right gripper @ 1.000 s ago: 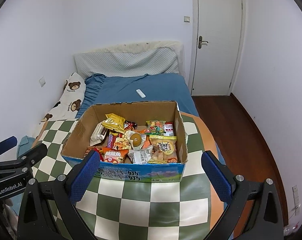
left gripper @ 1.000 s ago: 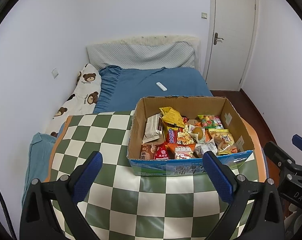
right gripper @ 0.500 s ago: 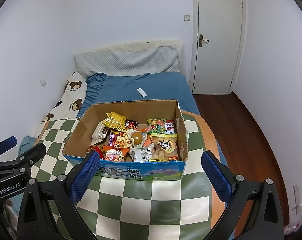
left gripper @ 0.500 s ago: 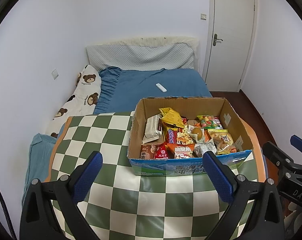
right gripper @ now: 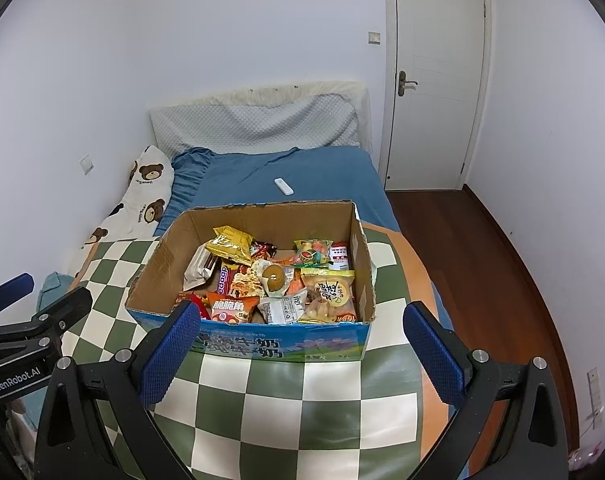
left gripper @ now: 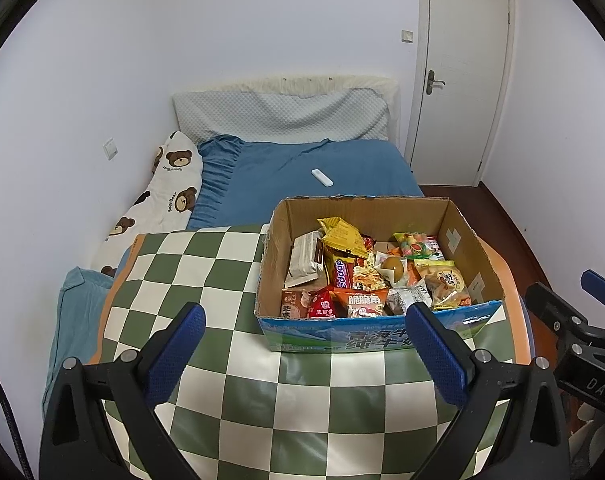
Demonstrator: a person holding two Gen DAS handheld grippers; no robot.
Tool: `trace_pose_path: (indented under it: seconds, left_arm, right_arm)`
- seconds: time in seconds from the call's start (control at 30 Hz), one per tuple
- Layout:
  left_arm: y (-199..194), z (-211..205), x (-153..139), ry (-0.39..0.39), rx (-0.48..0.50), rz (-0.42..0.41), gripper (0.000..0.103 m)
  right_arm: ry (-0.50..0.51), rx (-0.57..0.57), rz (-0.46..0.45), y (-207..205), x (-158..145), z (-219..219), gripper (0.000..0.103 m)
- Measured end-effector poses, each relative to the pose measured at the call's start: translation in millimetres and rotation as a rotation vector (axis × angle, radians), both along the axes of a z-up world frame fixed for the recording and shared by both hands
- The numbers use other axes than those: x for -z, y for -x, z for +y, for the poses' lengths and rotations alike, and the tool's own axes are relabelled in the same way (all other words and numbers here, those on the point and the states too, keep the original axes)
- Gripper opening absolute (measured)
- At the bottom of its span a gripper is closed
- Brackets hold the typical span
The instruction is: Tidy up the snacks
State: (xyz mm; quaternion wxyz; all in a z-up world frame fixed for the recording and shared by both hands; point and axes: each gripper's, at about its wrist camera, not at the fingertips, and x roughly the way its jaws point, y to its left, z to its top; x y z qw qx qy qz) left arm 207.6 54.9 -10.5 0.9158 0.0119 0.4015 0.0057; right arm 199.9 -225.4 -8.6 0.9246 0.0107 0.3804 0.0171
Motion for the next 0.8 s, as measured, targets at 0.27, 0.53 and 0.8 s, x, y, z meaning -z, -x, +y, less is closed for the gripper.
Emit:
trace_pose_path:
  seconds: [0.27,0.53,0.8]
  left_arm:
    - [0.6,0.0,-3.1,0.0,-0.001,-0.004,0.103]
    - [0.8,0.3,-4.1,0.001,0.001,-0.005,0.103]
    - [0.5,1.3,-5.9,0.0,-0.005,-0.02,0.103]
  right_arm:
    - [-0.003,0.001,0.003,1.0,-1.0,0.1,0.103]
    - [-0.005,0.003,0.004,1.9,-1.2,0.2,0.103]
    - [-0.004,0.004,0.0,2.6,-2.0,1.1,0.103]
